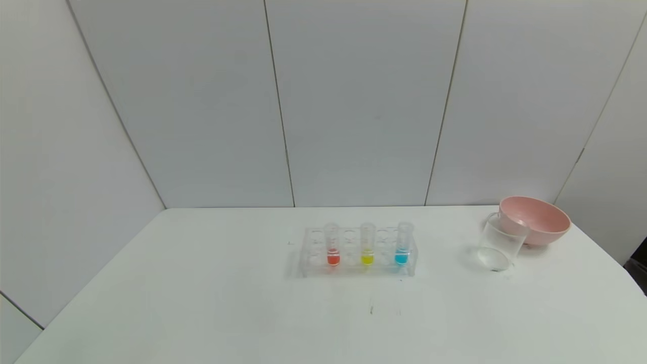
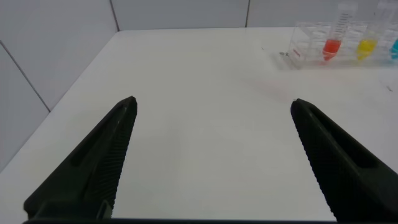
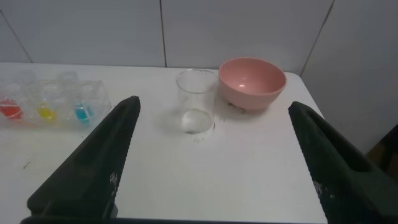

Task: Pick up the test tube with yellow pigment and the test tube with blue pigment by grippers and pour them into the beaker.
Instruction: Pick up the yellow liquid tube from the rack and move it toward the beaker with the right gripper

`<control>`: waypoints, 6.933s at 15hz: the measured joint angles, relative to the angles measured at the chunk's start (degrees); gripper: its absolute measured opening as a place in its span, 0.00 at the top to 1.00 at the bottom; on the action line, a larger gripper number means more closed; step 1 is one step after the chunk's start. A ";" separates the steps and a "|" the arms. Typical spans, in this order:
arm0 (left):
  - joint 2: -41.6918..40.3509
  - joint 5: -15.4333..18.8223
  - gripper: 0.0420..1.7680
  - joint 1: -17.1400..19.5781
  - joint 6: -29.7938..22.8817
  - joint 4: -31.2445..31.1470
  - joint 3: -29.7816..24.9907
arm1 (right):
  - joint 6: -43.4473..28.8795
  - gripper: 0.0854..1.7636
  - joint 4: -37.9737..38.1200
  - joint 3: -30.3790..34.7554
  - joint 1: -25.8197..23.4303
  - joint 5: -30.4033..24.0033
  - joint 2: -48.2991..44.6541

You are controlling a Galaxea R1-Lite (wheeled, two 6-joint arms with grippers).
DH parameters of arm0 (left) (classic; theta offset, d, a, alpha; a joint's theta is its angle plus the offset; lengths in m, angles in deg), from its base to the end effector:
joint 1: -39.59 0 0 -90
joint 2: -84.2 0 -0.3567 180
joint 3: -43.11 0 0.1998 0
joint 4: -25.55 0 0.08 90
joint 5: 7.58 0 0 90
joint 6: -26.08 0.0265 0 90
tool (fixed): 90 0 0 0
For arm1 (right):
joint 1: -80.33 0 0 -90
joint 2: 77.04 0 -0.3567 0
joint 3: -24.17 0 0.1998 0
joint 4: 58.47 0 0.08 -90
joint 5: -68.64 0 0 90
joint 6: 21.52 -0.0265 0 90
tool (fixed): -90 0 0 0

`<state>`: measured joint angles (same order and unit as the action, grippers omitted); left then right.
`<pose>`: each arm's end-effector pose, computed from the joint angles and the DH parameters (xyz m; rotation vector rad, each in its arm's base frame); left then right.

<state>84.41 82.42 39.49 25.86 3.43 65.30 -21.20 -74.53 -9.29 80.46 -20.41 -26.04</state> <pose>-0.0649 0.0001 0.0758 -0.0038 0.0024 -0.0017 0.0725 -0.0003 0.2142 -0.0058 0.0259 -0.0142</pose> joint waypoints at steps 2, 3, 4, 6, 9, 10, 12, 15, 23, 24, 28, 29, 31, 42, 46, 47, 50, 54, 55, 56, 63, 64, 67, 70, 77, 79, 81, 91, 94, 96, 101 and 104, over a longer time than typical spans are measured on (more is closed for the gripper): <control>0.00 0.00 0.00 0.00 -0.02 0.00 0.00 | 0.33 0.03 -7.03 -0.09 1.23 0.85 9.12; 0.00 0.00 0.00 0.00 -0.02 0.00 0.00 | 0.28 0.03 -10.19 -0.09 2.34 2.22 13.17; 0.00 0.00 0.00 0.00 -0.02 0.00 0.00 | 0.12 0.03 -13.89 -0.04 3.96 4.46 17.19; 0.00 0.00 0.00 0.00 -0.02 0.00 0.00 | -0.22 0.03 -23.10 0.16 8.87 10.07 25.32; 0.00 0.00 0.00 0.00 -0.02 0.00 0.00 | -0.63 0.03 -37.21 0.24 20.65 19.57 36.74; 0.00 0.00 0.00 0.00 -0.02 0.02 0.00 | -0.78 0.03 -39.05 -0.09 25.22 22.88 39.63; 0.00 0.00 0.00 0.00 0.00 0.00 0.00 | -1.68 0.03 -40.66 -1.99 33.57 29.15 44.51; 0.00 0.00 0.00 0.00 -0.02 0.00 0.00 | -2.72 0.03 -41.17 -8.35 43.39 36.57 51.96; 0.00 0.00 0.00 0.00 -0.02 0.00 0.00 | -2.72 0.03 -40.79 -23.77 58.54 44.15 66.59; 0.00 0.00 0.00 0.00 -0.02 0.00 0.00 | -2.72 0.03 -39.97 -25.00 59.17 44.37 67.65; 0.00 0.00 0.00 0.00 0.00 0.00 0.00 | -2.69 0.03 -39.05 -28.81 59.45 44.90 70.56; 0.00 0.00 0.00 0.00 -0.02 0.00 0.00 | -2.67 0.03 -38.96 -29.55 59.28 45.17 71.14; 0.00 0.00 0.00 0.00 -0.02 0.00 0.00 | -2.67 0.03 -37.86 -31.51 58.49 46.07 72.44; 0.00 0.00 0.00 0.00 0.00 0.00 0.00 | -2.56 0.03 -32.55 -44.13 52.92 45.87 79.00; 0.00 0.00 0.00 0.00 -0.02 0.00 0.00 | -2.50 0.03 -29.45 -49.31 50.03 43.91 80.85; 0.00 0.00 0.00 0.00 0.00 -0.02 0.00 | -2.52 0.03 -28.88 -50.42 49.45 43.54 81.42; 0.00 0.00 0.00 0.00 -0.02 -0.02 0.00 | -2.50 0.03 -27.76 -53.64 47.74 41.56 83.37; 0.00 0.00 0.00 0.00 -0.02 0.00 0.00 | -2.50 0.02 -27.51 -56.37 45.67 40.44 85.48; 0.00 0.00 0.00 0.02 -0.02 0.00 0.00 | -2.45 0.02 -27.58 -56.52 45.40 40.35 85.69; 0.00 0.00 0.00 0.00 0.00 0.00 0.00 | -2.43 0.01 -27.56 -56.59 45.23 40.16 85.75; 0.00 0.00 0.00 0.00 0.00 0.00 0.00 | -1.71 0.00 -27.67 -52.93 46.78 40.42 82.86; 0.00 0.00 0.00 0.00 0.00 0.00 0.00 | -1.76 -0.01 -27.65 -51.54 47.46 40.70 81.84; 0.00 0.00 0.00 0.00 -0.02 0.00 0.00 | -1.84 0.00 -29.18 -46.75 49.45 41.52 78.78; 0.00 0.00 0.00 0.00 -0.02 0.00 0.00 | -1.95 0.00 -32.59 -42.12 51.37 41.63 76.48; 0.00 0.00 0.00 0.02 -0.02 0.00 0.00 | -2.17 0.00 -35.27 -36.80 52.94 42.97 73.84; 0.00 0.00 0.00 0.00 -0.02 0.00 0.00 | -2.21 0.00 -35.29 -36.63 52.29 43.06 73.95; 0.00 0.00 0.00 0.00 -0.02 0.00 0.00 | -2.52 0.00 -35.32 -36.96 51.02 43.01 74.73; 0.00 0.00 0.00 0.00 -0.02 0.00 0.00 | -2.10 0.00 -32.85 -48.74 45.89 40.53 82.64; 0.00 0.00 0.00 0.00 -0.02 0.00 0.00 | -1.88 0.00 -32.66 -51.21 44.51 39.52 84.59; 0.00 0.00 0.00 0.00 -0.02 0.00 0.00 | -1.77 0.00 -32.79 -52.41 43.80 38.64 85.72; 0.00 0.00 0.00 0.00 -0.02 -0.02 0.00 | -1.43 0.19 -32.80 -53.39 42.89 37.67 86.82; 0.00 0.00 0.00 0.00 0.00 -0.02 0.00 | -1.35 0.44 -32.88 -52.93 42.75 37.56 86.75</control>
<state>84.41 82.42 39.49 25.86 3.41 65.30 -22.56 -107.41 -62.22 123.22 17.15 60.71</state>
